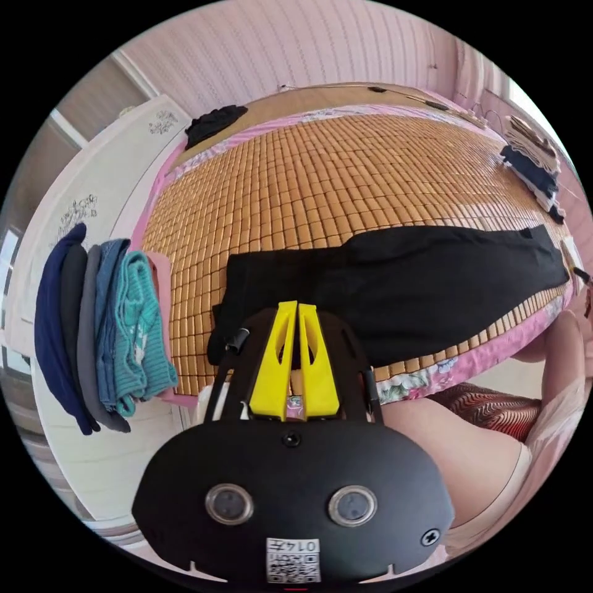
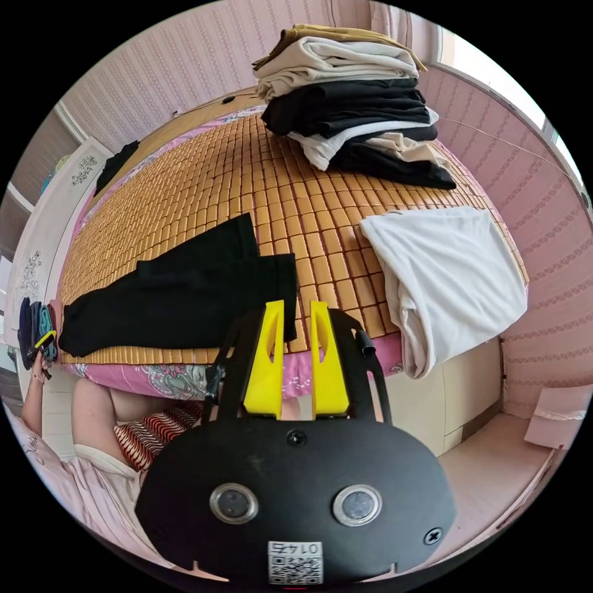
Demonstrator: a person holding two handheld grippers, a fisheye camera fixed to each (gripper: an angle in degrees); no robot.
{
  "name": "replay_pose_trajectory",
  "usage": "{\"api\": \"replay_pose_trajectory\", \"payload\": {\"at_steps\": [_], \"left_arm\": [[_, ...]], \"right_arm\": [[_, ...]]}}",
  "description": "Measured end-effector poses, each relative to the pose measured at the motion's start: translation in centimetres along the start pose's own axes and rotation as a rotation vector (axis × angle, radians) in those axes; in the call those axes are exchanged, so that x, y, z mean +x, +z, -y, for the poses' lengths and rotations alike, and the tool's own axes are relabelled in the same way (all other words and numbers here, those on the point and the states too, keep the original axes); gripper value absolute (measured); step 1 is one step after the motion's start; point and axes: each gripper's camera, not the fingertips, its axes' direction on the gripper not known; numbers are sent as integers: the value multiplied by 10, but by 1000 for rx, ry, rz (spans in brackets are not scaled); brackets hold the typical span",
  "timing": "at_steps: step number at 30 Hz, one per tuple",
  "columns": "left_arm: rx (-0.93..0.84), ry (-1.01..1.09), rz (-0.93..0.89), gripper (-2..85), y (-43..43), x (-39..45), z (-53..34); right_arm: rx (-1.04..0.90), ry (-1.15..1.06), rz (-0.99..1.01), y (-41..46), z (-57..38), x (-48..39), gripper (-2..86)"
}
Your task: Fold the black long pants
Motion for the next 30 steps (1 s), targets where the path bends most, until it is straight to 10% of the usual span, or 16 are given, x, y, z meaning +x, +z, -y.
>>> {"api": "replay_pose_trajectory", "payload": {"at_steps": [12, 30], "left_arm": [[-12, 588, -351, 60, 38, 298, 154], [1, 424, -270, -6, 38, 254, 146]], "right_arm": [[12, -26, 68, 43, 25, -4, 23], [-32, -81, 162, 51, 99, -29, 93]]}}
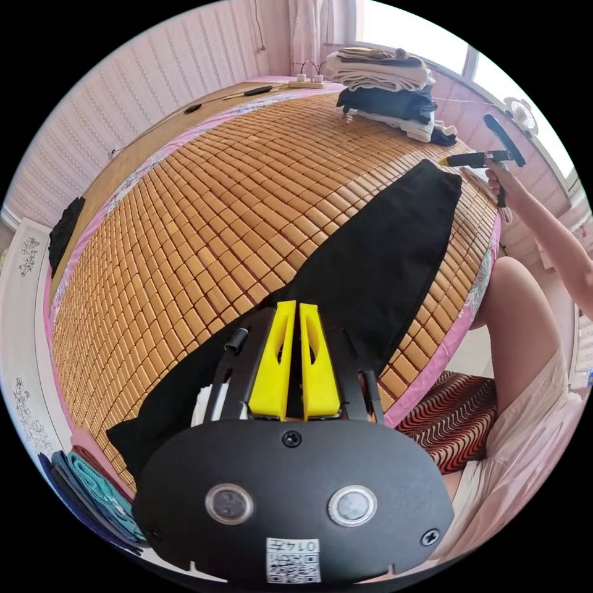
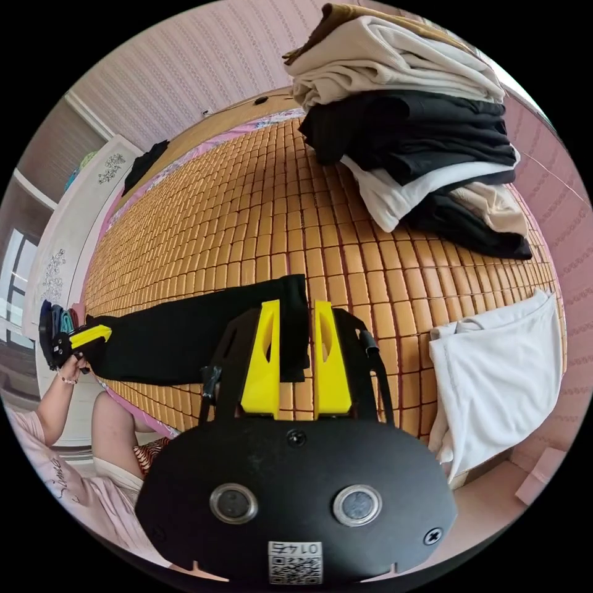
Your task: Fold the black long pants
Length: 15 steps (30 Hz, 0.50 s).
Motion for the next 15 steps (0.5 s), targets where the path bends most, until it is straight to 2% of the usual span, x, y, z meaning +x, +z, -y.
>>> {"api": "replay_pose_trajectory", "payload": {"at_steps": [3, 6, 10, 12, 15], "left_arm": [[36, -5, 24, -7, -10, -1, -6], [84, 36, -7, -9, -24, 8, -19], [10, 44, -70, -9, 7, 18, -39], [-25, 35, -86, -10, 23, 19, -47], [-2, 7, -81, -10, 27, 14, -60]], "right_arm": [[22, 47, 14, -6, -20, 4, 99], [-41, 50, 15, 7, -34, -2, 92], [-28, 24, -66, 14, -36, -29, 70], [-20, -1, -112, 11, -36, -39, 20], [-55, -53, -85, 10, -38, -48, 6]]}}
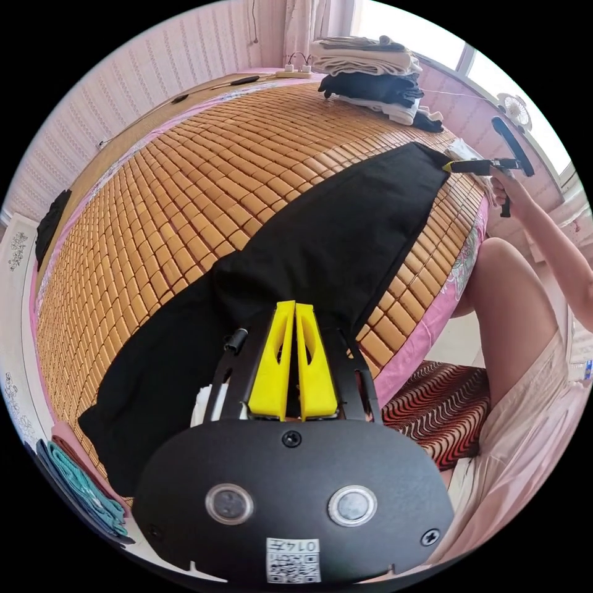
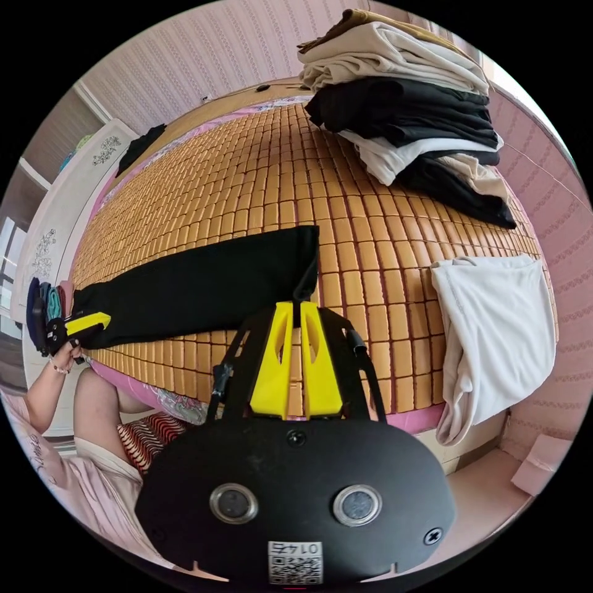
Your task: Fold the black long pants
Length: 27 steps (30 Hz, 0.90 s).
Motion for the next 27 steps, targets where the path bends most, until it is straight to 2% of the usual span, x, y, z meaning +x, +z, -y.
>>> {"api": "replay_pose_trajectory", "payload": {"at_steps": [5, 10, 12, 15, 18, 20, 22, 23, 25, 27], "left_arm": [[7, 24, -106, -10, 0, 3, -17], [104, 66, -370, -9, 9, 45, -30], [167, 43, -420, -8, 1, 44, -38], [259, -9, -443, -7, -23, 17, -70], [312, -99, -341, -6, -52, -37, -124], [304, -191, -214, -5, -68, -80, -165], [284, -333, -62, -3, -85, -139, -225], [278, -372, -36, -2, -89, -153, -240], [286, -496, 22, -1, -104, -197, -296], [309, -576, 52, -2, -111, -223, -333]], "right_arm": [[16, 54, 21, -17, -16, 16, 3], [-71, 134, -246, -24, -31, 35, 26], [-101, 183, -327, -26, -32, 37, 47], [-84, 186, -452, -36, -18, 14, 72], [-4, 64, -509, -40, 15, -46, 77], [56, -63, -451, -36, 42, -99, 78], [128, -274, -230, -21, 79, -183, 79], [139, -328, -155, -16, 88, -206, 79], [141, -547, 146, 12, 122, -306, 80], [109, -696, 299, 37, 142, -388, 88]]}}
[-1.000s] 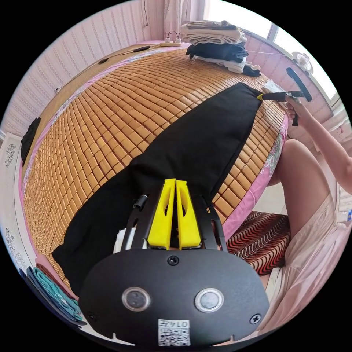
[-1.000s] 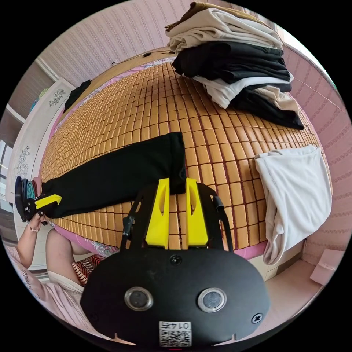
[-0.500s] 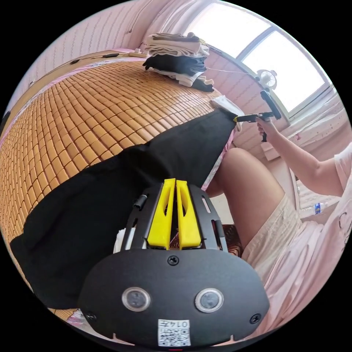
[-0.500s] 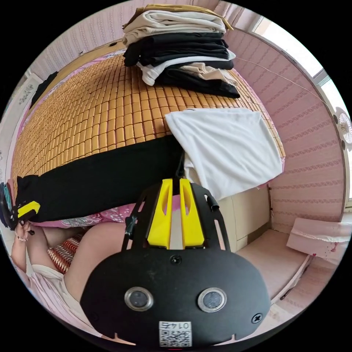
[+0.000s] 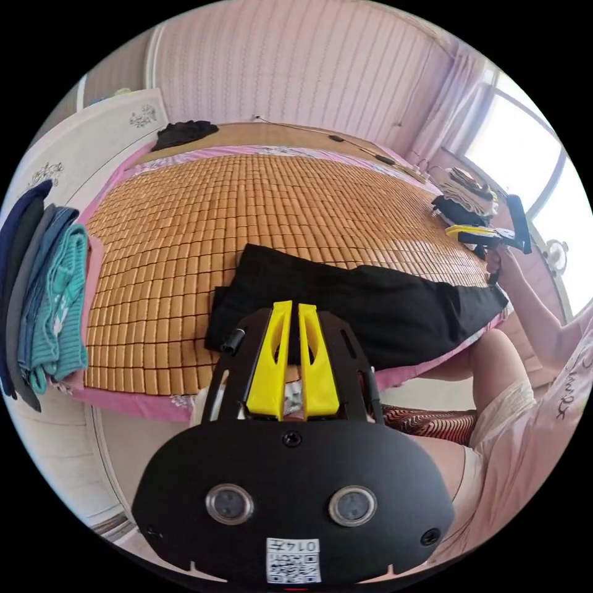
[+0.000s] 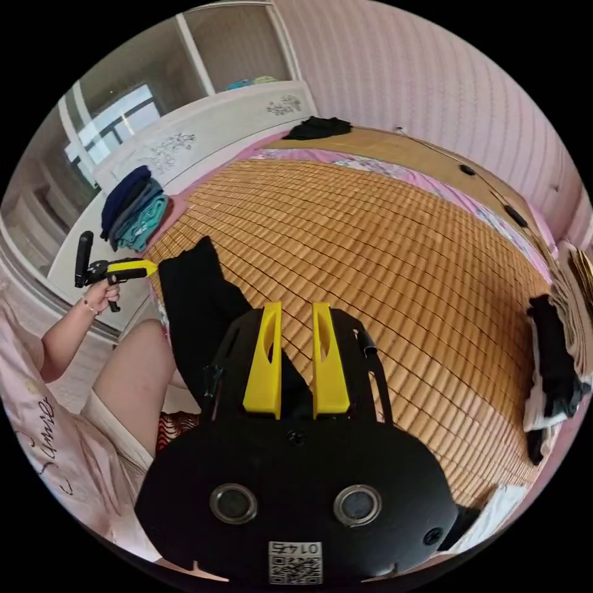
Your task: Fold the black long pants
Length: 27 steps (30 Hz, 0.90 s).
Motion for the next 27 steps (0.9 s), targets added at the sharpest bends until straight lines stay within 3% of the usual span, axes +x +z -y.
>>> {"api": "replay_pose_trajectory", "payload": {"at_steps": [4, 9, 12, 14, 18, 20, 22, 25, 27], "left_arm": [[-31, -107, 79, -7, 6, -73, -13], [-84, -67, 42, -4, 40, -111, 8], [-161, 8, 47, -3, 69, -120, 19], [-146, 49, 36, -2, 73, -126, 19], [-175, 102, 101, -3, 67, -140, 17], [-105, 125, 108, -6, 52, -146, 14], [19, 221, -168, -6, 25, -153, 13], [34, 344, -650, 6, 8, -170, 9], [28, 390, -744, 22, 0, -182, 0]], "right_arm": [[-114, -230, 175, 116, 114, -89, 125], [-343, -332, 123, 227, 173, -139, 139], [-292, -392, 78, 232, 185, -149, 14], [-291, -438, 175, 229, 188, -153, 7], [-242, -674, 515, 187, 193, -169, 1], [-222, -796, 684, 163, 196, -177, 1], [-231, -875, 907, 149, 208, -181, 0], [-232, -904, 989, 151, 226, -181, 0], [-241, -894, 1009, 160, 236, -179, -1]]}}
